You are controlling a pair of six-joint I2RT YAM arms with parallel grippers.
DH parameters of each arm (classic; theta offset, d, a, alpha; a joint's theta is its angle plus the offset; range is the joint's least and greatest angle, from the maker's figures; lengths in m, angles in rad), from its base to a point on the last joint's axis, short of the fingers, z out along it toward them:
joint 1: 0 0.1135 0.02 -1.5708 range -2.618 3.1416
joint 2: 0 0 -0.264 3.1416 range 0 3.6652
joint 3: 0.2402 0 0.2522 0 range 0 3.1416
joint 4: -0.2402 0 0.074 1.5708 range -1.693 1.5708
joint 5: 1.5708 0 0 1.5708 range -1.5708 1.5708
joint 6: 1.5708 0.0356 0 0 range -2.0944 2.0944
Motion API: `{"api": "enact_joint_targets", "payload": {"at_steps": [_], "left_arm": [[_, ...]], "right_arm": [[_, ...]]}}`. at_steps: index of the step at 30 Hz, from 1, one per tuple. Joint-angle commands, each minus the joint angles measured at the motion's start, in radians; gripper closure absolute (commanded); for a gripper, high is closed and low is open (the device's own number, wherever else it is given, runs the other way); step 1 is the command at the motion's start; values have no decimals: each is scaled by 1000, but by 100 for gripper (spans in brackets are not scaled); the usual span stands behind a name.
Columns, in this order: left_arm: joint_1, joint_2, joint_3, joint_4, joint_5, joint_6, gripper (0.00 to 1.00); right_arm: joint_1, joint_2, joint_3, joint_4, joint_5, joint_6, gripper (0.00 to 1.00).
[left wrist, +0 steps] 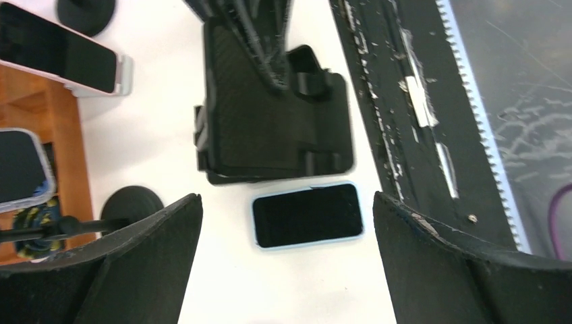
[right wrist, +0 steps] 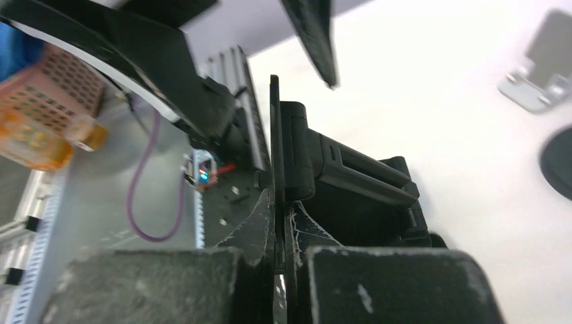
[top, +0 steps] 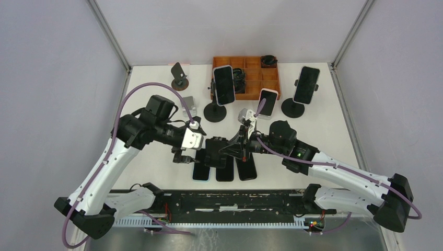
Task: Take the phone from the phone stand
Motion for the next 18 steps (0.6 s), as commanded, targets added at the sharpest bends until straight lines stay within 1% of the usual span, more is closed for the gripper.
{"api": "enact_joint_targets", "payload": {"at_steps": [1,4,7,9,14,18], "left_arm": [[-5,49,71,-202,33,148,0],[-5,59,75,-149,61,72,4],[-5,64,50,-30,57,-61,11],[-5,64,38,35,47,-144,14],[-5,80,31,75,90,-255,17],[-5,100,7,66,77,-276,22]], "right_arm": [[-3,-12,44,-121,83,-151,100],[-2,6,50,-116,63,-159,100],[-1,23,62,-102,41,-162,100],[2,34,70,-98,36,-168,100],[7,53,89,-97,40,-176,100],[11,66,102,-73,36,-173,100]]}}
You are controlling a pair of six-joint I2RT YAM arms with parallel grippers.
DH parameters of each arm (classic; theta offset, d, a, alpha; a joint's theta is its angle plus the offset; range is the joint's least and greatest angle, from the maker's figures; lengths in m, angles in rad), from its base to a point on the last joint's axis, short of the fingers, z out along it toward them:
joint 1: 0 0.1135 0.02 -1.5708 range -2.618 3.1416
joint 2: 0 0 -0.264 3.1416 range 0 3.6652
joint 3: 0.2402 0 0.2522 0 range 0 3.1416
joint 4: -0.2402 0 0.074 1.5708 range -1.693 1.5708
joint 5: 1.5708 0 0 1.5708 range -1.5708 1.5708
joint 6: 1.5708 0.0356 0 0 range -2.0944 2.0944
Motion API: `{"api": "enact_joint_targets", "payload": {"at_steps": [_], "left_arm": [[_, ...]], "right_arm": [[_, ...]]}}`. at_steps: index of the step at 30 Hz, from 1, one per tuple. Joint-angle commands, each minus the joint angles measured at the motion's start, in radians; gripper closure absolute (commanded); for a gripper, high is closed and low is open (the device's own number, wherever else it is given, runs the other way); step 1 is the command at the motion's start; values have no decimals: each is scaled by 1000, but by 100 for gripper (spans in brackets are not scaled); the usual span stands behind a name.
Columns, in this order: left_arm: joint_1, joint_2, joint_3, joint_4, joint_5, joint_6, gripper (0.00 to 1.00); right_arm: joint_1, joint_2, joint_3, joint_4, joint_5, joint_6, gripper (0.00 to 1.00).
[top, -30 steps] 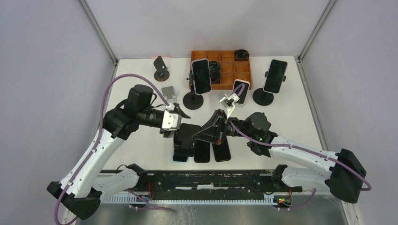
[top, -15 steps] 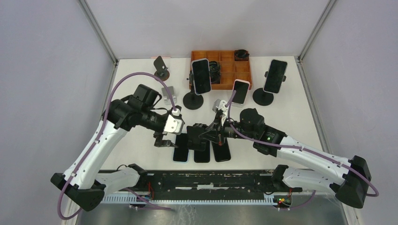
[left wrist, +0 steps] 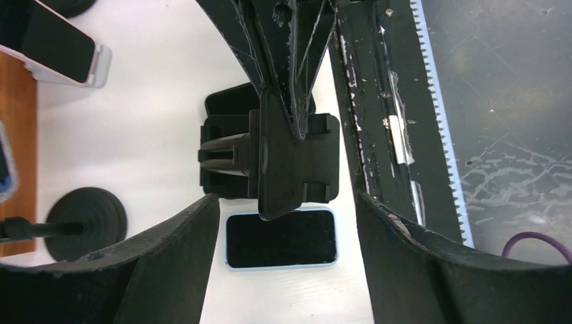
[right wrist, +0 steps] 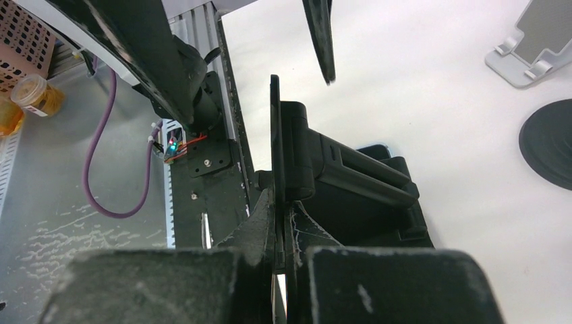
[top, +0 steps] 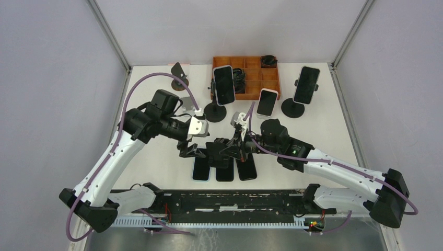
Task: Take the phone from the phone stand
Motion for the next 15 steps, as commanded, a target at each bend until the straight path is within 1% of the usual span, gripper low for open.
{"api": "enact_joint_targets", "payload": {"at_steps": [1,3,5,9,12,13,14,15], "left_arm": [[-3,24,-28,19,26,-91,24],[-3,37,-29,6,23,-87,31],[-5,50,-23,2,21,-92,43],[-4,63,-10,4,18,-92,70],[-3,67,-12,3,9,-86,95],[-3,67,-16,3,5,-83,97],[-4,67,-22,5,-2,-83,98],[-3,67,-34,6,-9,-80,98]], "right_arm": [[9,5,70,87,-8,-17,100],[11,15,78,93,-12,-19,100],[13,28,85,96,-18,-18,100],[16,47,87,100,-26,-20,100],[18,55,77,104,-29,-20,100],[19,58,72,103,-27,-18,97],[19,61,68,100,-22,-19,89],[18,63,64,94,-6,-15,73]]}}
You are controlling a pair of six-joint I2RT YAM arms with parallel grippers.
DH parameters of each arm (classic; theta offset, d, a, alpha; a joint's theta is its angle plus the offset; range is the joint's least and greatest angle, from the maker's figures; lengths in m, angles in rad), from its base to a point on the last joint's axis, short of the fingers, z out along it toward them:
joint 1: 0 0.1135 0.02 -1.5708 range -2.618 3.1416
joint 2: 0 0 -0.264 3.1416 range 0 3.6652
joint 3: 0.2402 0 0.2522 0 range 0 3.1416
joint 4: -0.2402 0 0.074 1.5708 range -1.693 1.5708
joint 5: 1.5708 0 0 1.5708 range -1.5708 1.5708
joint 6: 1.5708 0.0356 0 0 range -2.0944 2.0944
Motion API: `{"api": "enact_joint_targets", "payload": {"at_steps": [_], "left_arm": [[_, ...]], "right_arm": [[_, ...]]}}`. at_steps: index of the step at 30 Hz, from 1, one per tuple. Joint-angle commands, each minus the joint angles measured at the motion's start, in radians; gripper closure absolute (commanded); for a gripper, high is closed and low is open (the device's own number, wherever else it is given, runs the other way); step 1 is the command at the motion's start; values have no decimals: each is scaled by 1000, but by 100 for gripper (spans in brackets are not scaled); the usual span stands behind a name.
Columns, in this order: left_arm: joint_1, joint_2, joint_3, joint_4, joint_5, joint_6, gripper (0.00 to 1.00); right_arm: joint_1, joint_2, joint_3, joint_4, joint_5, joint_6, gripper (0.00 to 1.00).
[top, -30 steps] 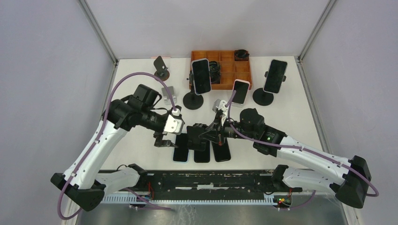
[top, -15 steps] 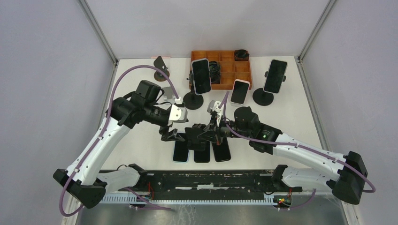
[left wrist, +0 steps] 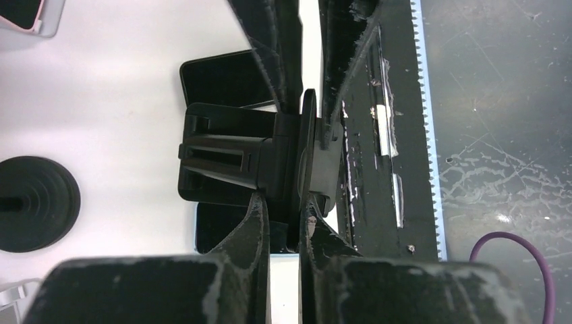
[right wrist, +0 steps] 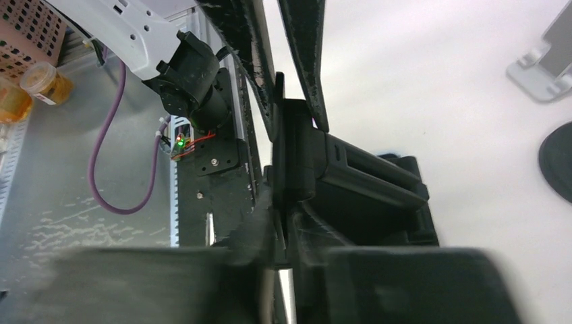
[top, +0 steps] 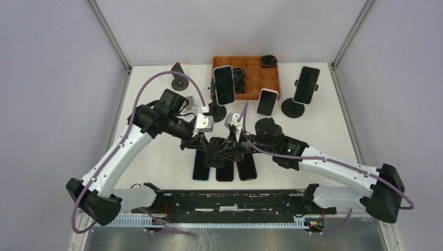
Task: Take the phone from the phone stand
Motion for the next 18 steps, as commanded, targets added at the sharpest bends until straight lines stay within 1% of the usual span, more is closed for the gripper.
{"api": "enact_joint_targets", "payload": {"at_steps": [1,4,6,8,9,11,14,16,18], "left_arm": [[-7,0,-15,17,2,4,98],[-3,10,-36,16,-35,-4,98],[15,28,-39,7,-57,-7,98],[60,58,-31,-2,-67,-1,98],[94,80,-22,-18,-63,17,98],[185,136,18,-72,-49,83,98],[326,240,97,-206,-39,285,98],[410,304,145,-262,-63,370,98],[479,360,182,-276,-98,417,98]], "right_arm": [[0,7,28,63,43,10,64],[-10,-12,21,12,128,15,42],[-30,-41,-4,-6,168,28,32],[-71,-84,-43,-2,160,55,25],[-95,-106,-67,1,153,74,22],[-143,-160,-112,6,135,101,20],[-224,-237,-180,14,96,148,17],[-277,-272,-208,10,73,170,16],[-318,-295,-219,-7,63,184,15]]}}
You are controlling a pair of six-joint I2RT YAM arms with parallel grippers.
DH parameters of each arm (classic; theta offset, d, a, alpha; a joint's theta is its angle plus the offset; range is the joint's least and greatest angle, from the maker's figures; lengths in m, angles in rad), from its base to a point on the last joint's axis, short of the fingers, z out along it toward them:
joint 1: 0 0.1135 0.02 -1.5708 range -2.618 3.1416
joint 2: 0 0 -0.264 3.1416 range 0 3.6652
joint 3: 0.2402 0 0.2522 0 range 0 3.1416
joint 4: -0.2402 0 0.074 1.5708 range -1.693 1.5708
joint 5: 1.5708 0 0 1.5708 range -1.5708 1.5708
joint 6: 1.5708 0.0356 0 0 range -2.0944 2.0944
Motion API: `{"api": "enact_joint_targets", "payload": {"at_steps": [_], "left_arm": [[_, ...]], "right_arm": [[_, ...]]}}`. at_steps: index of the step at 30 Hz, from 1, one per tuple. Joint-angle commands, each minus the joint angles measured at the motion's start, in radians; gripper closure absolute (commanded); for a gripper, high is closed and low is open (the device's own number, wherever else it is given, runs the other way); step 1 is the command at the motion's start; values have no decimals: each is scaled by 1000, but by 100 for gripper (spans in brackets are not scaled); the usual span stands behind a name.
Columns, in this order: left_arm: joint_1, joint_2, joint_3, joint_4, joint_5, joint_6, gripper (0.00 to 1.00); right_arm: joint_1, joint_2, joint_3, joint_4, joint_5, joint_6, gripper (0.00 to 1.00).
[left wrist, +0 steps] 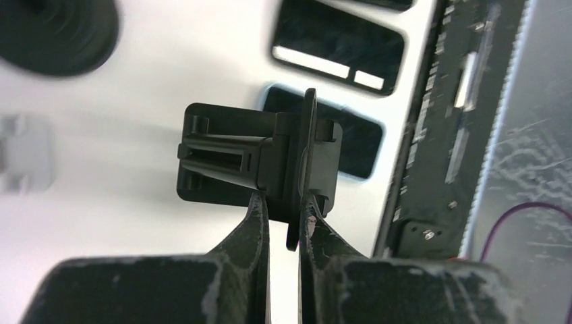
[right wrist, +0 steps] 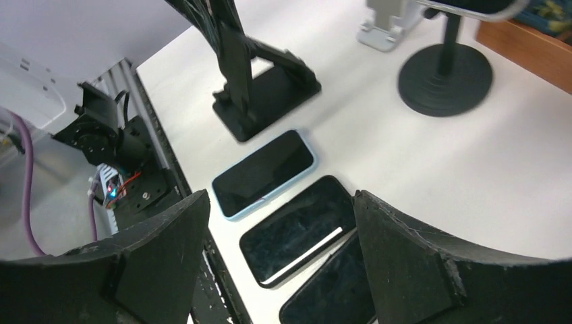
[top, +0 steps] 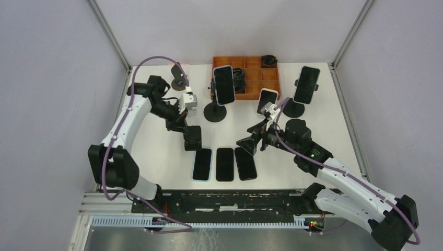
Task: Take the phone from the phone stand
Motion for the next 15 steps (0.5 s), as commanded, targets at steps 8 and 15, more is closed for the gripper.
{"api": "enact_joint_targets", "payload": {"at_steps": [8,15], "left_arm": [[222,174,89,41,-102,246,98],[222,240,68,106,-48,316,98]], "right_arm": [[-185,-37,-22,-100,20,107,8],[-337,-24,-55,-122,49,175,2]]}}
